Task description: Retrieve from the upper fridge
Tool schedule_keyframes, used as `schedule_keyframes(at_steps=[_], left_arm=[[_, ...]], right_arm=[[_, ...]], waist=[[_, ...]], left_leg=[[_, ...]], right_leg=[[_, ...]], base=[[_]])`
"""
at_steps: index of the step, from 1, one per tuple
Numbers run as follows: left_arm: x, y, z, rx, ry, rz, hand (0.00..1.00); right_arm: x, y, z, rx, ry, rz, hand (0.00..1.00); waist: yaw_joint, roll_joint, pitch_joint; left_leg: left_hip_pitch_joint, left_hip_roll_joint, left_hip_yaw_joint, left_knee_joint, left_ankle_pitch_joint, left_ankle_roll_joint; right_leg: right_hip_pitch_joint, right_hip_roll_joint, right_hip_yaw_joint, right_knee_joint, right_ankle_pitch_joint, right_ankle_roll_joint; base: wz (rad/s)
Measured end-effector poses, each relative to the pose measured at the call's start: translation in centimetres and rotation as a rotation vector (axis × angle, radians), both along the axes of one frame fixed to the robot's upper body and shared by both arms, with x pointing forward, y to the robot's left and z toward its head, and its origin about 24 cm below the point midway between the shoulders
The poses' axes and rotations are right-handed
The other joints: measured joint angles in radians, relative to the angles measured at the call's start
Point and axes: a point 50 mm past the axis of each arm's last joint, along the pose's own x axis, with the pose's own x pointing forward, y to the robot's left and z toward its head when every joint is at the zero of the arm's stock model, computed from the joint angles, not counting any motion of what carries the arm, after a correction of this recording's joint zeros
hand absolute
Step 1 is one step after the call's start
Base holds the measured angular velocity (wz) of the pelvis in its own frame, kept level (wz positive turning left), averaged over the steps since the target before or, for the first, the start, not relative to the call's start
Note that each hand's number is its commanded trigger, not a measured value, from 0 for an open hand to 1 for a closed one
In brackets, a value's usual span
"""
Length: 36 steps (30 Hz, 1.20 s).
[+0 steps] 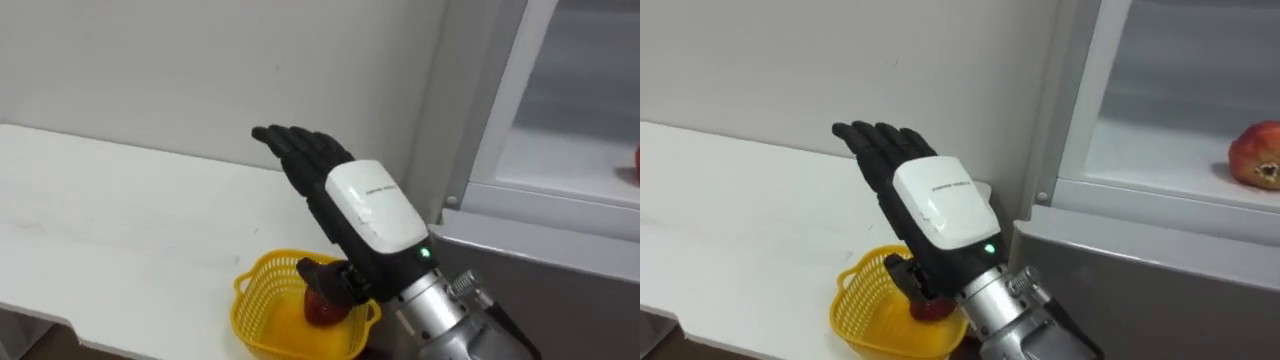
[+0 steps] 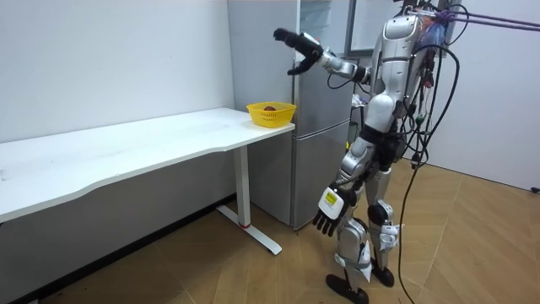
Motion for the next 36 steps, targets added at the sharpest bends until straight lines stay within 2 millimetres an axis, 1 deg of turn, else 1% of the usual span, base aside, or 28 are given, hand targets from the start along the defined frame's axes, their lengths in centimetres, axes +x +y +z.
schedule_keyframes(at_steps=[1, 3, 4, 6, 8, 9, 11, 16, 17, 21, 22, 23, 25, 26, 28, 30, 32, 34, 35, 36], left_arm=[[0.0, -0.2, -0.1, -0.006, -0.002, 0.001, 0.00], [-0.1, -0.3, -0.1, -0.006, -0.003, 0.004, 0.00], [-0.2, -0.2, -0.1, -0.002, -0.003, 0.006, 0.00], [-0.4, -0.2, -0.1, 0.000, -0.001, 0.011, 0.00], [-0.8, -0.2, -0.2, 0.007, 0.010, 0.017, 0.00], [-0.9, -0.2, -0.2, 0.008, 0.015, 0.018, 0.00], [-1.3, -0.1, -0.3, 0.010, 0.033, 0.024, 0.00], [-1.5, 0.0, -0.3, 0.020, 0.037, 0.027, 0.00], [-1.7, 0.1, -0.3, 0.026, 0.038, 0.028, 0.00], [-2.1, 0.2, -0.3, 0.029, 0.047, 0.029, 0.00], [-2.2, 0.2, -0.3, 0.029, 0.051, 0.032, 0.00], [-2.3, 0.2, -0.3, 0.030, 0.051, 0.033, 0.00], [-2.5, 0.4, -0.3, 0.036, 0.056, 0.029, 0.00], [-2.6, 0.4, -0.3, 0.037, 0.058, 0.032, 0.00], [-2.9, 0.5, -0.3, 0.038, 0.064, 0.037, 0.00], [-3.0, 0.6, -0.3, 0.038, 0.063, 0.046, 0.00], [-3.4, 0.7, -0.3, 0.038, 0.065, 0.067, 0.00], [-3.5, 0.8, -0.3, 0.038, 0.065, 0.077, 0.00], [-3.5, 0.8, -0.3, 0.037, 0.065, 0.077, 0.00], [-3.5, 0.8, -0.3, 0.036, 0.065, 0.077, 0.00]], right_arm=[[-0.2, -0.3, 0.7, 0.040, -0.019, 0.005, 0.00], [-0.6, -1.0, 1.5, 0.106, -0.043, 0.002, 0.00], [-1.0, -1.5, 2.0, 0.152, -0.060, -0.004, 0.00], [-1.7, -2.2, 2.3, 0.216, -0.082, -0.012, 0.00], [-2.6, -3.2, 2.2, 0.272, -0.092, -0.027, 0.00], [-2.8, -3.5, 2.2, 0.281, -0.094, -0.033, 0.00], [-3.0, -4.4, 2.2, 0.313, -0.104, -0.065, 0.00], [-3.5, -5.6, 3.1, 0.376, -0.170, -0.102, 0.00], [-3.5, -5.8, 3.3, 0.382, -0.182, -0.111, 0.00], [-3.6, -6.6, 3.8, 0.394, -0.216, -0.141, 0.00], [-3.9, -6.9, 4.2, 0.407, -0.239, -0.141, 0.00], [-4.0, -7.3, 4.5, 0.415, -0.256, -0.148, 0.00], [-4.2, -9.0, 5.3, 0.453, -0.324, -0.206, 0.00], [-4.3, -9.4, 5.5, 0.468, -0.333, -0.217, 0.00], [-4.4, -10.7, 5.8, 0.531, -0.358, -0.250, 0.00], [-4.6, -11.7, 5.7, 0.554, -0.366, -0.288, 0.00], [-4.6, -12.9, 5.5, 0.550, -0.370, -0.340, 0.00], [-4.5, -13.3, 5.3, 0.553, -0.366, -0.367, 0.00], [-4.3, -13.6, 5.1, 0.551, -0.357, -0.384, 0.00], [-4.2, -13.8, 4.9, 0.548, -0.350, -0.395, 0.00]], waist=[[-0.014, 0.010, -0.0013], [-0.024, 0.018, -0.0012], [-0.029, 0.020, -0.0007], [-0.052, 0.023, 0.0008], [-0.076, 0.022, -0.0002], [-0.081, 0.022, -0.0003], [-0.108, 0.021, -0.0023], [-0.137, 0.017, -0.0059], [-0.150, 0.015, -0.0076], [-0.176, 0.011, -0.0097], [-0.188, 0.010, -0.0100], [-0.191, 0.008, -0.0106], [-0.197, 0.005, -0.0124], [-0.199, 0.005, -0.0121], [-0.215, 0.006, -0.0115], [-0.219, 0.006, -0.0109], [-0.232, 0.005, -0.0102], [-0.235, 0.005, -0.0084], [-0.237, 0.009, -0.0059], [-0.236, 0.008, -0.0057]], left_leg=[[0.001, 0.000, 0.002, -0.002, 0.000, 0.000], [0.013, 0.001, 0.008, -0.006, 0.000, 0.000], [0.017, 0.004, 0.015, -0.007, 0.000, 0.000], [0.016, 0.005, 0.019, -0.007, 0.000, 0.000], [0.017, 0.005, 0.025, -0.007, 0.000, 0.000], [0.017, 0.005, 0.026, -0.007, 0.000, 0.000], [0.017, 0.006, 0.034, -0.007, 0.000, 0.000], [0.021, 0.014, 0.058, -0.008, 0.000, 0.000], [0.023, 0.014, 0.058, -0.009, 0.000, -0.001], [0.032, 0.015, 0.061, -0.013, 0.000, -0.001], [0.032, 0.014, 0.059, -0.013, 0.000, -0.001], [0.032, 0.014, 0.059, -0.014, 0.000, -0.001], [0.035, 0.014, 0.060, -0.016, 0.000, -0.001], [0.036, 0.014, 0.060, -0.016, 0.000, -0.001], [0.035, 0.014, 0.062, -0.016, 0.000, -0.001], [0.034, 0.014, 0.061, -0.015, 0.000, -0.001], [0.035, 0.014, 0.061, -0.015, 0.000, -0.001], [0.035, 0.015, 0.062, -0.015, 0.000, -0.001], [0.037, 0.015, 0.063, -0.015, 0.000, -0.001], [0.038, 0.015, 0.064, -0.015, 0.000, -0.001]], right_leg=[[0.001, 0.000, 0.007, 0.000, 0.000, 0.000], [0.003, 0.001, 0.019, 0.001, 0.000, 0.000], [0.003, 0.002, 0.019, 0.001, 0.000, 0.000], [0.004, 0.002, 0.019, 0.003, 0.000, 0.000], [0.003, 0.001, 0.020, 0.003, 0.000, 0.000], [0.003, 0.001, 0.020, 0.003, 0.000, 0.000], [0.000, 0.001, 0.020, 0.005, 0.000, 0.000], [-0.006, 0.004, 0.034, 0.007, 0.002, -0.003], [-0.005, 0.005, 0.034, 0.007, 0.002, -0.003], [0.003, 0.005, 0.036, 0.007, 0.002, -0.003], [0.004, 0.005, 0.035, 0.007, 0.002, -0.003], [0.004, 0.005, 0.035, 0.006, 0.002, -0.003], [0.005, 0.006, 0.044, 0.006, 0.002, -0.003], [0.006, 0.006, 0.045, 0.006, 0.002, -0.003], [0.002, 0.007, 0.051, 0.006, 0.002, -0.003], [0.001, 0.007, 0.052, 0.005, 0.002, -0.003], [0.000, 0.006, 0.049, 0.006, 0.002, -0.003], [-0.001, 0.007, 0.050, 0.007, 0.002, -0.003], [0.000, 0.007, 0.052, 0.007, 0.002, -0.003], [0.001, 0.007, 0.053, 0.007, 0.002, -0.003]], base=[[-0.12], [-0.14], [-0.17], [-0.07], [-0.06], [-0.09], [-0.09], [-0.11], [-0.05], [0.00], [0.00], [0.00], [-0.02], [0.00], [-0.05], [-0.05], [0.00], [-0.02], [-0.04], [-0.03]])
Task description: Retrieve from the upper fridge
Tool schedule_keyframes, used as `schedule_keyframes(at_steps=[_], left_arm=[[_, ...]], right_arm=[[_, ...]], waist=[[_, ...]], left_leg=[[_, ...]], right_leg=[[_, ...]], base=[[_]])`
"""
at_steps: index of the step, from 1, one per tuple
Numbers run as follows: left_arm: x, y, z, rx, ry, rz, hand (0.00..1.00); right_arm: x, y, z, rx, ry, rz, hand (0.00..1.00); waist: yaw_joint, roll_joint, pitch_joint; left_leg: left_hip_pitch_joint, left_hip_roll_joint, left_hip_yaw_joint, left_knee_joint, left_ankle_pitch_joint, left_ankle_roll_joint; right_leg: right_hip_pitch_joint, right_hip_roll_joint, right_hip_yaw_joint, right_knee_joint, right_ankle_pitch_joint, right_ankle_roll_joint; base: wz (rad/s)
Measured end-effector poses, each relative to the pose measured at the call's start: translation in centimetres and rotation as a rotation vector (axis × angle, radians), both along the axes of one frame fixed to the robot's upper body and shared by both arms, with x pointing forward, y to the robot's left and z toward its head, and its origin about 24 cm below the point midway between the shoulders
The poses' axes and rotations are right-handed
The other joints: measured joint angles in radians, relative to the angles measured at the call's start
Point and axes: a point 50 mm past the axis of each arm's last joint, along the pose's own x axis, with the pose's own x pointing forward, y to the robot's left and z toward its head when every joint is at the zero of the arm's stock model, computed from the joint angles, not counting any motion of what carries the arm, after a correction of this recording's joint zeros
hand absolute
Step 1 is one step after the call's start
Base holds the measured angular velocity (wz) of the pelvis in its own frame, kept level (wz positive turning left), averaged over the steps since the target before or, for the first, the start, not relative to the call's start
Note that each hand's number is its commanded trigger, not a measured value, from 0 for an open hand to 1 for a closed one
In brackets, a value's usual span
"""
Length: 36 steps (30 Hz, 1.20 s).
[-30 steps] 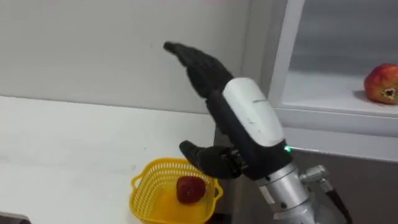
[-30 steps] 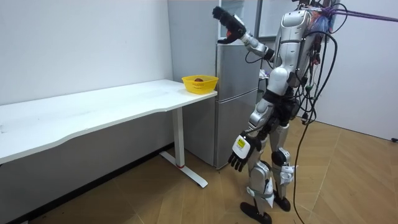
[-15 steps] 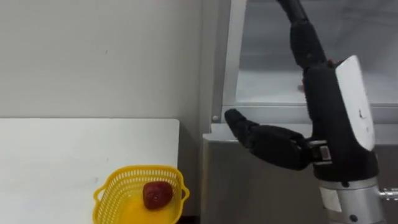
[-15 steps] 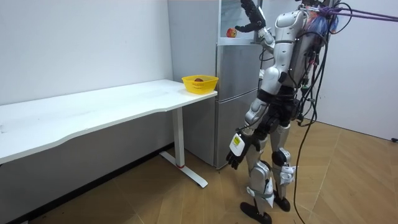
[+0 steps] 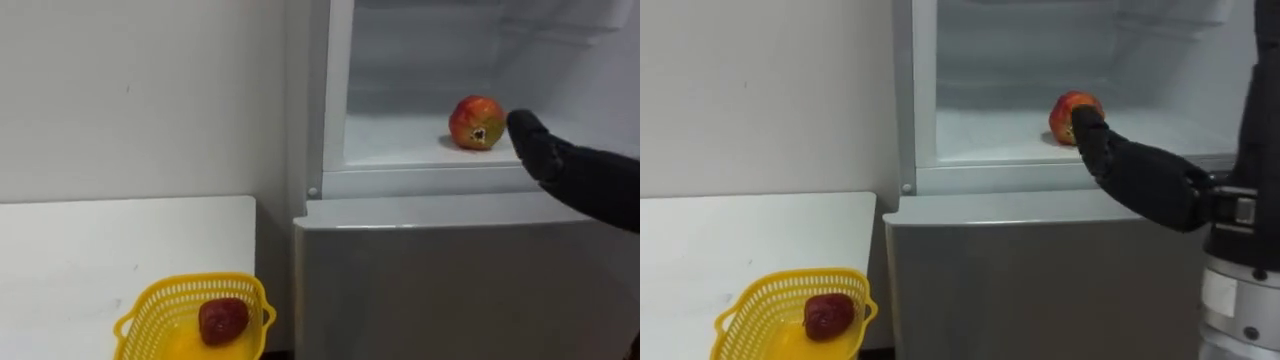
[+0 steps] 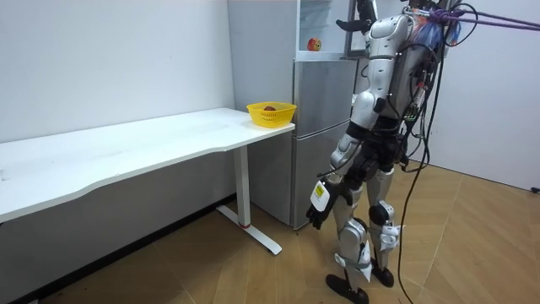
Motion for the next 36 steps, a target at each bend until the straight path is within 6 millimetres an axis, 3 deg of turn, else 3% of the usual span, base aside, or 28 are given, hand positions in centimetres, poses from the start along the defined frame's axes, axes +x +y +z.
schedule_keyframes(at_steps=[6, 11, 13, 23, 36], left_arm=[[0.1, 0.2, 0.1, -0.017, -0.004, 0.027, 0.00], [0.2, 0.8, 0.2, -0.002, -0.005, 0.028, 0.00], [0.1, 1.0, 0.3, 0.004, -0.002, 0.029, 0.00], [0.3, 1.2, 0.4, -0.026, -0.004, 0.030, 0.00], [-0.5, 1.5, 0.6, -0.022, -0.004, 0.060, 0.00]], right_arm=[[1.2, -2.0, -1.2, 0.040, 0.133, -0.028, 0.00], [2.6, -3.5, -1.7, 0.108, 0.217, -0.016, 0.00], [3.0, -3.8, -1.7, 0.138, 0.240, -0.003, 0.00], [4.1, -3.2, 0.7, 0.161, 0.194, 0.098, 0.00], [6.1, -4.5, 0.8, 0.302, 0.311, 0.217, 0.00]], waist=[[0.000, -0.009, 0.0034], [0.004, -0.044, 0.0081], [0.006, -0.052, 0.0043], [0.004, -0.048, 0.0049], [0.005, -0.050, -0.0004]], left_leg=[[-0.005, 0.000, 0.005, -0.001, 0.000, 0.000], [-0.004, 0.001, 0.006, 0.001, 0.001, -0.001], [-0.004, 0.000, 0.006, 0.001, 0.001, -0.001], [-0.006, 0.000, -0.003, -0.001, 0.000, -0.001], [-0.005, 0.000, -0.002, 0.001, 0.000, -0.001]], right_leg=[[-0.007, 0.000, 0.001, 0.000, 0.000, 0.000], [-0.006, 0.000, -0.006, -0.001, 0.000, 0.000], [-0.006, -0.001, -0.007, -0.002, 0.000, 0.000], [-0.007, -0.001, -0.013, -0.003, 0.000, 0.000], [-0.006, -0.001, -0.012, -0.002, 0.000, 0.000]], base=[[0.00], [0.00], [0.00], [0.00], [0.00]])
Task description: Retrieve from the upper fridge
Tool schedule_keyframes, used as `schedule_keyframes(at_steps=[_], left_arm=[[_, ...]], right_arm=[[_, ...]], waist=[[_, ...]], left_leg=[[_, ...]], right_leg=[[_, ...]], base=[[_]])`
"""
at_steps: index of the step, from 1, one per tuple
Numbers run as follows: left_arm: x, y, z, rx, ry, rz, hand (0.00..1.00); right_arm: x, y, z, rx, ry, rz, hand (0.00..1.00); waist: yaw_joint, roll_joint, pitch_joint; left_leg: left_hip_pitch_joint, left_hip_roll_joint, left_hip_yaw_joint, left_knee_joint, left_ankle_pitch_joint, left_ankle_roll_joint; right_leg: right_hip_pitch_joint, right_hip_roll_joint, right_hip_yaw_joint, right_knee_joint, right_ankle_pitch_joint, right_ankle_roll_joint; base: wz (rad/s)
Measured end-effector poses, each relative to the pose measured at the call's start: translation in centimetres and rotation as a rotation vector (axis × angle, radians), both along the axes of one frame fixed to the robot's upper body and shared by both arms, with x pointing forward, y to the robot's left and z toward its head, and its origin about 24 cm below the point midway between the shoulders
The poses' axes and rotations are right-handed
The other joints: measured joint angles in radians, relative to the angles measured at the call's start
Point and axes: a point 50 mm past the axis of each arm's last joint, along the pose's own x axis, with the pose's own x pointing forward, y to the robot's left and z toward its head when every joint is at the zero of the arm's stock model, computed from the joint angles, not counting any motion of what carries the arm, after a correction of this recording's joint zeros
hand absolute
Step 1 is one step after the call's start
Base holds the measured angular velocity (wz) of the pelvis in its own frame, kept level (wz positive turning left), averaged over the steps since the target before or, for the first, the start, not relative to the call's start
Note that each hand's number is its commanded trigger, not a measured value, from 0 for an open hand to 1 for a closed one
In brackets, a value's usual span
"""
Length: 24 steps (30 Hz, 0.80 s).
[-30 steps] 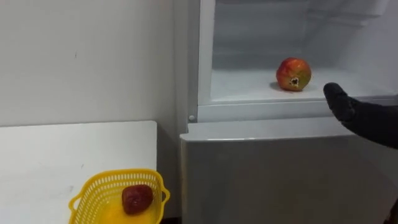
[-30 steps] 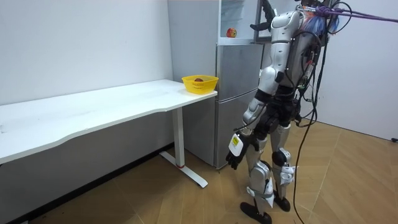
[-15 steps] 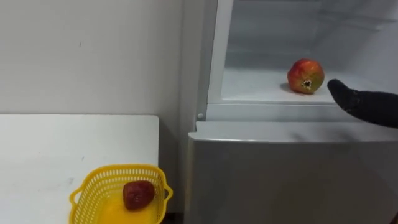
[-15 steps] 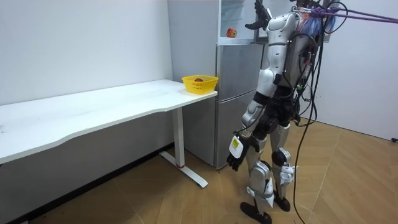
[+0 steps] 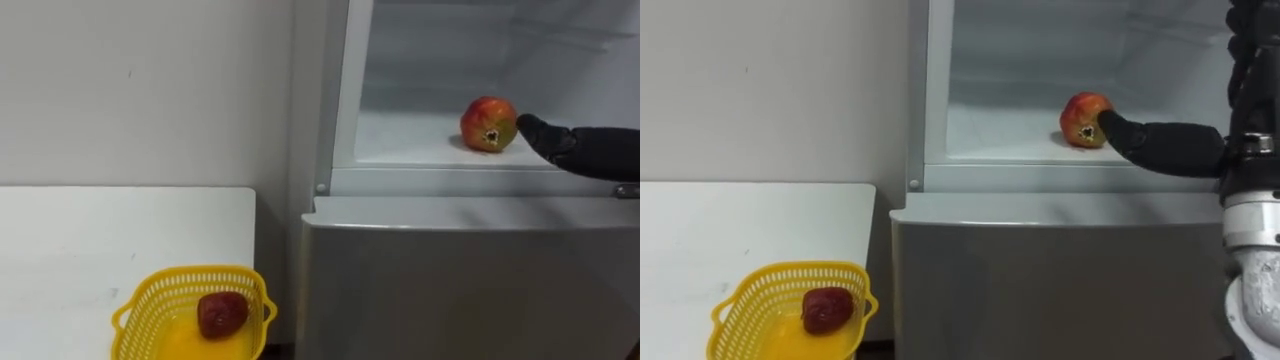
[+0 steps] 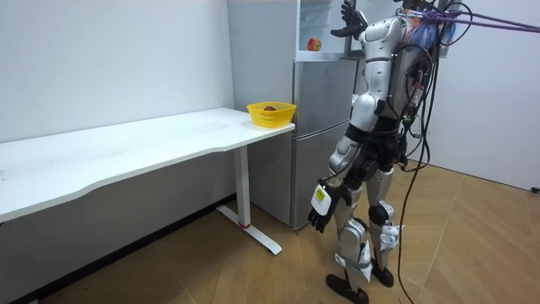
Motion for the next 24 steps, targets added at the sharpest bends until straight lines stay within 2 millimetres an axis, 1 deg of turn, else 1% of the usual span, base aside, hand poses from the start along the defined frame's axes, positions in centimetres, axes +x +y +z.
schedule_keyframes(at_steps=[3, 7, 9, 10, 14, 15, 17, 20, 24], left_arm=[[-0.2, 0.0, 0.0, -0.004, 0.006, 0.001, 0.00], [-0.3, 0.1, 0.0, -0.004, 0.005, -0.001, 0.00], [-0.2, 0.2, 0.1, 0.001, 0.007, -0.010, 0.00], [-0.1, 0.3, 0.1, 0.005, 0.004, -0.011, 0.00], [-0.1, 0.6, 0.2, 0.012, 0.005, -0.012, 0.00], [-0.1, 0.6, 0.2, 0.013, 0.008, -0.011, 0.00], [-0.4, 0.6, 0.2, 0.014, 0.015, -0.008, 0.00], [-0.4, 0.7, 0.2, 0.015, 0.015, -0.003, 0.00], [-0.4, 0.7, 0.2, 0.016, 0.012, -0.001, 0.00]], right_arm=[[0.8, -0.3, 0.4, 0.007, 0.003, -0.007, 0.00], [1.1, -0.8, 1.3, -0.027, -0.002, -0.026, 0.00], [1.4, -1.3, 1.3, -0.047, 0.018, -0.050, 0.00], [1.6, -1.9, 1.2, -0.047, 0.036, -0.071, 0.00], [2.5, -2.6, 0.7, -0.045, 0.085, -0.098, 0.00], [2.6, -2.5, 0.7, -0.046, 0.089, -0.097, 0.00], [3.0, -2.4, 0.7, -0.047, 0.097, -0.093, 0.00], [3.1, -2.3, 0.9, -0.037, 0.090, -0.087, 0.00], [3.3, -2.3, 1.4, 0.004, 0.080, -0.062, 0.00]], waist=[[-0.001, 0.000, 0.0001], [0.003, -0.006, 0.0013], [0.016, -0.012, 0.0030], [0.022, -0.018, 0.0048], [0.029, -0.034, 0.0066], [0.029, -0.035, 0.0064], [0.026, -0.040, 0.0032], [0.025, -0.050, -0.0036], [0.025, -0.051, -0.0044]], left_leg=[[-0.002, 0.000, -0.001, -0.002, 0.000, 0.000], [-0.001, -0.001, -0.009, 0.000, 0.000, 0.000], [0.000, -0.001, -0.008, 0.006, 0.000, 0.000], [0.000, -0.001, -0.008, 0.009, 0.000, 0.000], [-0.001, -0.001, -0.013, 0.008, 0.000, 0.000], [-0.002, -0.001, -0.013, 0.008, 0.000, 0.000], [-0.005, -0.001, -0.014, 0.009, 0.000, 0.000], [-0.014, -0.001, -0.025, 0.016, 0.000, 0.000], [-0.018, -0.002, -0.033, 0.017, 0.000, 0.000]], right_leg=[[0.000, 0.000, -0.001, 0.001, 0.000, 0.000], [0.007, -0.001, -0.019, 0.000, 0.000, 0.000], [0.011, -0.001, -0.025, 0.000, 0.000, 0.000], [0.013, -0.001, -0.025, 0.000, 0.000, 0.000], [0.013, -0.001, -0.025, 0.001, 0.000, 0.000], [0.013, -0.001, -0.025, 0.001, 0.000, 0.000], [0.011, -0.001, -0.027, 0.001, 0.000, 0.000], [0.009, -0.002, -0.039, 0.001, 0.000, 0.000], [0.009, -0.002, -0.048, 0.001, 0.000, 0.000]], base=[[0.01], [0.07], [0.04], [0.00], [0.00], [0.00], [0.02], [0.10], [0.06]])
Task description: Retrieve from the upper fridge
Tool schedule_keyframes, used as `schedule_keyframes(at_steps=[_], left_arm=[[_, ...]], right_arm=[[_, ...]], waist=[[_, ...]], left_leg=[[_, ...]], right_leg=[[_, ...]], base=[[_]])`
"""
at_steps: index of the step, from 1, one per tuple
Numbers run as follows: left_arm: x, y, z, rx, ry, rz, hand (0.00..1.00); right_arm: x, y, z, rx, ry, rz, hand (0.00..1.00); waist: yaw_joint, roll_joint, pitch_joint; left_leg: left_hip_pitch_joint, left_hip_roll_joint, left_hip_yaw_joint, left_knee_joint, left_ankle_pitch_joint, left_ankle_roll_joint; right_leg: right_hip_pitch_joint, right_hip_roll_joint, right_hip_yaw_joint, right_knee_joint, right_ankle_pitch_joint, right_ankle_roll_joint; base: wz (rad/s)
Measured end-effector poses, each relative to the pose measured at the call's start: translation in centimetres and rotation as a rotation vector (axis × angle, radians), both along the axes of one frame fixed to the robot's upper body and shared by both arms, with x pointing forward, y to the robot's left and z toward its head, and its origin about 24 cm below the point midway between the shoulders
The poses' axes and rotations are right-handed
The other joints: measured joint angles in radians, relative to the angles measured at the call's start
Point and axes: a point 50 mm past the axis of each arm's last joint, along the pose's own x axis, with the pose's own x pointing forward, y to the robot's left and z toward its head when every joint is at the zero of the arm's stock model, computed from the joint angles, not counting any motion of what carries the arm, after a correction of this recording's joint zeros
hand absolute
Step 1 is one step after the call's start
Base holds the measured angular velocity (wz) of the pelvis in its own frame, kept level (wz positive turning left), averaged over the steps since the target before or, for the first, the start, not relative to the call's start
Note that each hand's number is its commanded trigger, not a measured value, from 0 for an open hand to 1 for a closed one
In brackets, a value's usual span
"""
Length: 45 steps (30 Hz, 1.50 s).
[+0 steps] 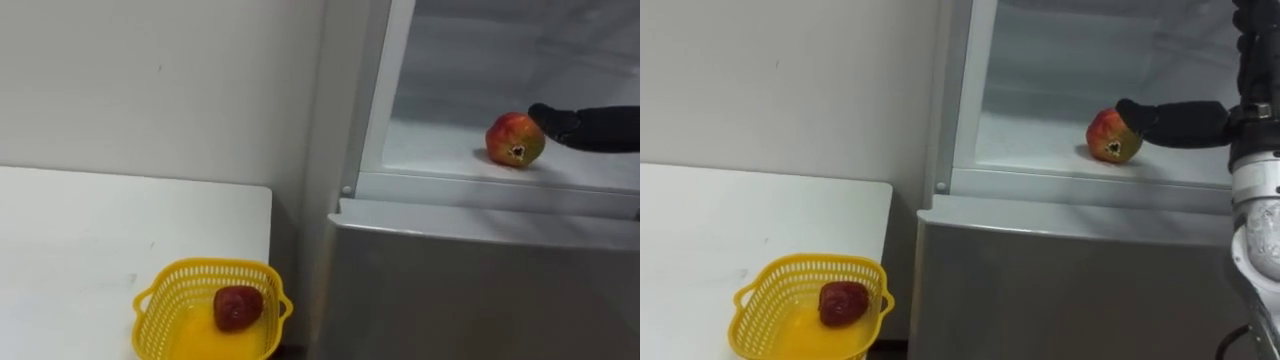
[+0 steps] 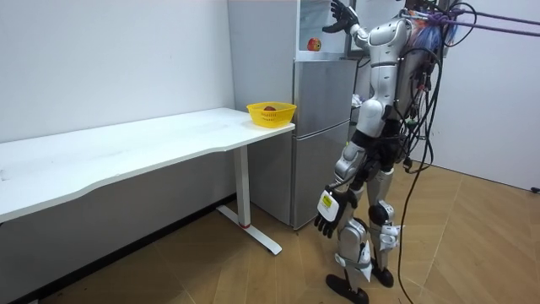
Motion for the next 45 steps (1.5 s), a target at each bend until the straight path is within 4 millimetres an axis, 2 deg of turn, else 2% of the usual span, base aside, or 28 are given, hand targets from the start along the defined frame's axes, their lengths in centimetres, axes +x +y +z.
schedule_keyframes(at_steps=[6, 10, 13, 20, 34, 45], left_arm=[[-0.2, 0.1, 0.1, 0.007, 0.004, 0.002, 0.00], [0.3, 0.1, 0.1, 0.007, -0.003, 0.001, 0.00], [0.3, 0.4, 0.2, 0.016, 0.000, 0.023, 0.00], [0.5, 0.6, 0.4, 0.024, -0.014, 0.020, 0.00], [0.2, 0.6, 0.3, 0.026, 0.007, 0.026, 0.00], [0.3, 0.6, 0.3, 0.028, 0.006, 0.030, 0.00]], right_arm=[[0.7, -0.2, 0.0, 0.038, 0.032, 0.031, 0.00], [2.0, -0.8, -0.5, 0.069, 0.103, 0.026, 0.00], [2.4, -0.9, -1.0, 0.071, 0.139, 0.027, 0.00], [3.2, -1.7, -2.3, 0.018, 0.262, 0.017, 0.00], [3.5, -1.6, -3.1, -0.017, 0.343, 0.074, 0.00], [3.6, -2.8, -4.5, 0.045, 0.405, 0.091, 0.00]], waist=[[0.002, 0.003, 0.0019], [0.008, 0.006, 0.0037], [0.010, 0.007, -0.0007], [0.025, 0.008, -0.0011], [0.025, 0.008, -0.0008], [0.032, 0.011, 0.0018]], left_leg=[[-0.017, 0.000, -0.013, 0.012, 0.000, 0.000], [-0.025, 0.000, -0.015, 0.017, 0.000, 0.000], [-0.036, 0.000, -0.021, 0.020, 0.000, 0.000], [-0.042, -0.002, -0.029, 0.027, 0.001, -0.001], [-0.050, -0.001, -0.028, 0.025, 0.001, -0.001], [-0.051, 0.001, -0.031, 0.032, 0.001, -0.001]], right_leg=[[-0.005, 0.000, -0.014, 0.000, 0.000, 0.000], [-0.011, 0.001, -0.015, 0.001, 0.001, -0.002], [-0.019, 0.001, -0.018, 0.001, 0.001, -0.002], [-0.025, -0.001, -0.037, 0.005, 0.001, -0.002], [-0.027, -0.002, -0.048, 0.005, 0.001, -0.002], [-0.026, -0.003, -0.055, 0.012, 0.001, -0.002]], base=[[0.06], [0.01], [0.04], [0.04], [0.00], [0.00]])
